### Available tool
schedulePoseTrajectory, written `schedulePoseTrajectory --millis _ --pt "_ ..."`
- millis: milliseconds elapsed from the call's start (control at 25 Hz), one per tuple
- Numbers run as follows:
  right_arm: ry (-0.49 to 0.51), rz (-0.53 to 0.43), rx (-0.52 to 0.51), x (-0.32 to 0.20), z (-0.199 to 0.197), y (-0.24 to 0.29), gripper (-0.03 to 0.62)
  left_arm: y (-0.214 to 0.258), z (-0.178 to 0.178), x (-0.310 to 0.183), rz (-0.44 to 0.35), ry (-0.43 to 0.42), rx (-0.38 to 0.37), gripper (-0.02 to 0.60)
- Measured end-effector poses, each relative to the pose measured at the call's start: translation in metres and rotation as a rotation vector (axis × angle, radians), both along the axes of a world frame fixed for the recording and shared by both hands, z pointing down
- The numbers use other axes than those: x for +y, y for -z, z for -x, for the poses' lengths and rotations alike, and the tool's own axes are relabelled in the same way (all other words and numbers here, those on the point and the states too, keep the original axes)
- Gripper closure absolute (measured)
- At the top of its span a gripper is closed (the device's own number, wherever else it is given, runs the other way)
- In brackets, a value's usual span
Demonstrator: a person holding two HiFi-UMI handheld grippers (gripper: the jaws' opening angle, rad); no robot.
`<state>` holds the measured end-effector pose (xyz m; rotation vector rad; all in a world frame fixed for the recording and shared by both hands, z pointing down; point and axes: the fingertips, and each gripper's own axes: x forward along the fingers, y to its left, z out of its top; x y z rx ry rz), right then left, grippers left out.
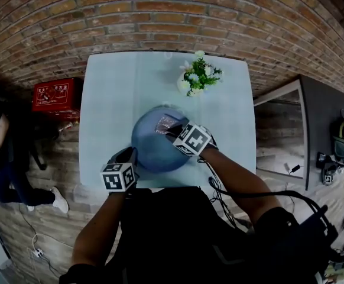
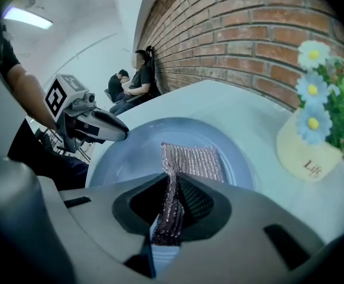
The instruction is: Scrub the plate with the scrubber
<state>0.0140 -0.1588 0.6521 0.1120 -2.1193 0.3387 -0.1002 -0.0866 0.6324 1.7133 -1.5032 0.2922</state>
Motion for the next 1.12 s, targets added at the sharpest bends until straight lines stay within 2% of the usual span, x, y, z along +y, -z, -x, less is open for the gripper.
schedulePoseTrajectory --millis 400,1120 --pt "-0.164 0.042 0.082 0.01 -0.013 0.0 0.527 -0.001 0.0 -0.002 0.007 -0.092 0.009 0.511" --pt "-0.467 0.186 0.089 0.053 -0.015 -0.004 0.526 -0.003 -0.005 -0.006 -0.029 -0.315 0.053 0.472"
